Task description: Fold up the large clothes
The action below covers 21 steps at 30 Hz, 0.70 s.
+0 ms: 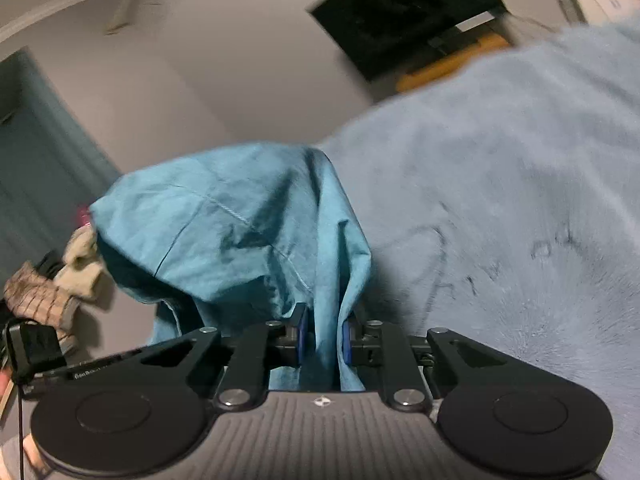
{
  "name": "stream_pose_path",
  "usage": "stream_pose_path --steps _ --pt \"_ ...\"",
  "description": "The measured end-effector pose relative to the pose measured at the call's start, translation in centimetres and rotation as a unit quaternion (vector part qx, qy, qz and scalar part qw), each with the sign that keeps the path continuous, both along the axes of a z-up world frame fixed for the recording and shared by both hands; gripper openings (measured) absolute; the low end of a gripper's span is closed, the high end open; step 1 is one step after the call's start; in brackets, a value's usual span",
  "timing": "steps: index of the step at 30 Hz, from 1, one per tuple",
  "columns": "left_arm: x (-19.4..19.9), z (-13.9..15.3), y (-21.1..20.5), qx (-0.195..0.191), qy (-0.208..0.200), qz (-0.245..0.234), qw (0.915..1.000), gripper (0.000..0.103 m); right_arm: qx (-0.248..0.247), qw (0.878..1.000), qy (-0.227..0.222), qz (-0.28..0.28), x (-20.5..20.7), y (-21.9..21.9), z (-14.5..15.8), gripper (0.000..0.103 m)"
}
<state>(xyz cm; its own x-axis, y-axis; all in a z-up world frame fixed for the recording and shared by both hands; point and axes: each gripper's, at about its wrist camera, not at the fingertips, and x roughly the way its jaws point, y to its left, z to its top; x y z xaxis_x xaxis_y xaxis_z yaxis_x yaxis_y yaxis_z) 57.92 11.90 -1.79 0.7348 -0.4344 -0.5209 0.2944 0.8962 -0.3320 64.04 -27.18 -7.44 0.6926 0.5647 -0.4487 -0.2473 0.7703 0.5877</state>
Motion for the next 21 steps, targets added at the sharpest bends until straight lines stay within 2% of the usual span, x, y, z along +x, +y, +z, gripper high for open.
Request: stream_pose_path --steps 3,7,9,11,13,17,19,21 --pt "-4.5 1.6 0.2 0.012 -0.044 -0.022 0.9987 0.0 -0.015 0.999 -0.04 0.028 -4.1 -0.1 2.4 0.018" --pt "-11.2 1.9 -0.1 0.056 -0.086 -0.061 0.9929 0.0 -0.06 0.992 -0.085 0.065 -10.1 0.2 4.1 0.018" --pt "-14.3 1.2 -0.6 0.085 -0.097 -0.083 0.9881 0.0 -0.103 0.987 -0.102 0.076 -13.0 0.5 4.0 0.018" --pt "-17.5 0.0 -1.3 0.138 -0.105 -0.117 0.9779 0.0 -0.137 0.982 -0.102 0.083 -15.5 0.6 3.2 0.018" --pt "-20.4 -1.6 -1.5 0.184 -0.093 -0.142 0.9682 0.0 -0.178 0.973 -0.106 0.101 -18.3 0.6 2.1 0.02" --pt "-24.1 -3.9 0.0 0.218 -0.042 -0.167 0.9606 0.0 -0.258 0.955 -0.091 0.119 -22.7 1.0 0.1 0.026" --pt "-25.4 -4.2 1.1 0.234 -0.026 -0.166 0.9577 0.0 -0.256 0.956 -0.065 0.13 -24.8 0.7 -0.4 0.026" --pt "-27.2 -3.8 2.4 0.234 -0.021 -0.15 0.9603 0.0 -0.255 0.956 -0.06 0.132 -26.8 0.2 -0.4 0.026"
